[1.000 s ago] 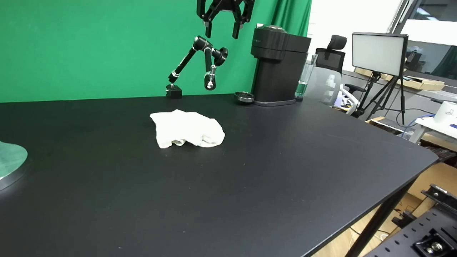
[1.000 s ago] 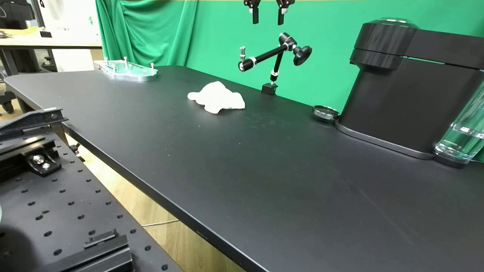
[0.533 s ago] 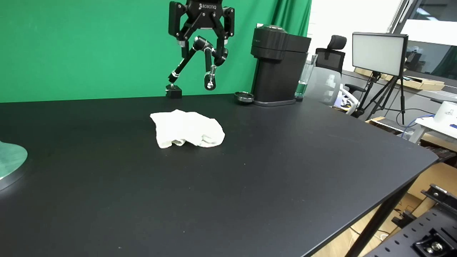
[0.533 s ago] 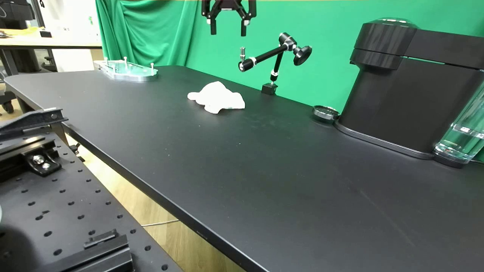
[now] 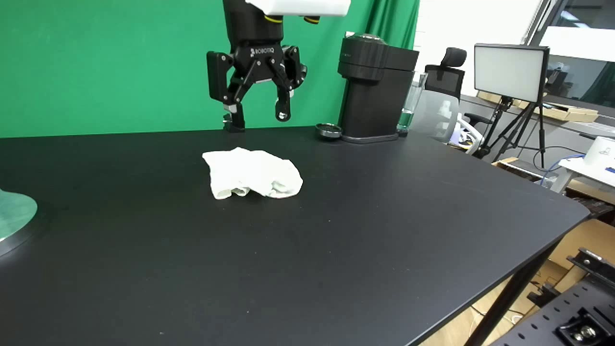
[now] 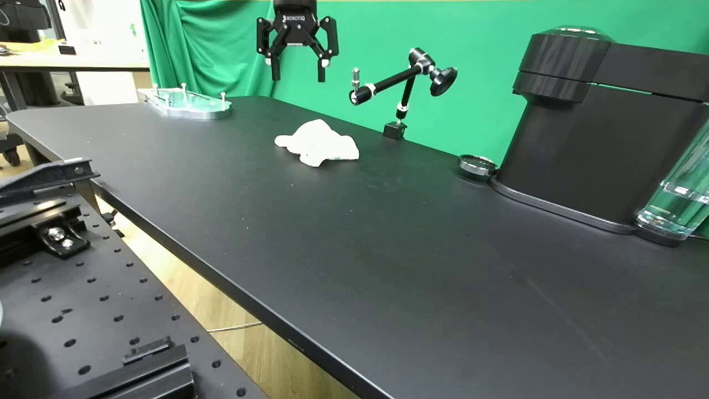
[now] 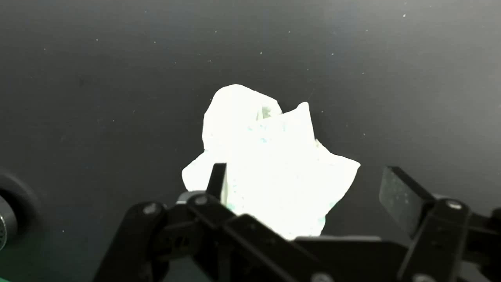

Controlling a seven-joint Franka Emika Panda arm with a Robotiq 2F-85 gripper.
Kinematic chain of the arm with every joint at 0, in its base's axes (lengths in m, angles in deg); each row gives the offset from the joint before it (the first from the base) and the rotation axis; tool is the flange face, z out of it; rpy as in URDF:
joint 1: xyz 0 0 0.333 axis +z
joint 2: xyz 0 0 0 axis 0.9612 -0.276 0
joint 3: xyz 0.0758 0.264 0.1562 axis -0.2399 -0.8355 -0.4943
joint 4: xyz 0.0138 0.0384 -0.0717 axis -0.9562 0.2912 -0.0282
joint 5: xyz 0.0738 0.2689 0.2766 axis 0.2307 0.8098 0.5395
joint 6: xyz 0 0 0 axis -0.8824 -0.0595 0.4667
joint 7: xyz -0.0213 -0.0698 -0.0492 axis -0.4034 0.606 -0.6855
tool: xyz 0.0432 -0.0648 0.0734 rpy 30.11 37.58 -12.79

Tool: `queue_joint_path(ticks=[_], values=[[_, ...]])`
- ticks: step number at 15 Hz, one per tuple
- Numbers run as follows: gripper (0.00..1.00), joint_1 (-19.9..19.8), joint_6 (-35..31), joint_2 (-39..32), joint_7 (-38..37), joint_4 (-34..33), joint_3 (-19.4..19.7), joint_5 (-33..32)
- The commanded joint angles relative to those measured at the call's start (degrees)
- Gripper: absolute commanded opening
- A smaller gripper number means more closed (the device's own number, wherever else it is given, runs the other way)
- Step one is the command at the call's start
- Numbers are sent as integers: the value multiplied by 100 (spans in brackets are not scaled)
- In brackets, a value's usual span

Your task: Hang the cloth on the stand

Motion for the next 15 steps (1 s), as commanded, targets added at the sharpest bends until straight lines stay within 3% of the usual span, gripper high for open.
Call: queue_joint_path(ticks=[1,15], values=[[100,-51,-352,-323,-316,59,211,-167],[100,-78,-1090,-1356,-100,-154,432,317]])
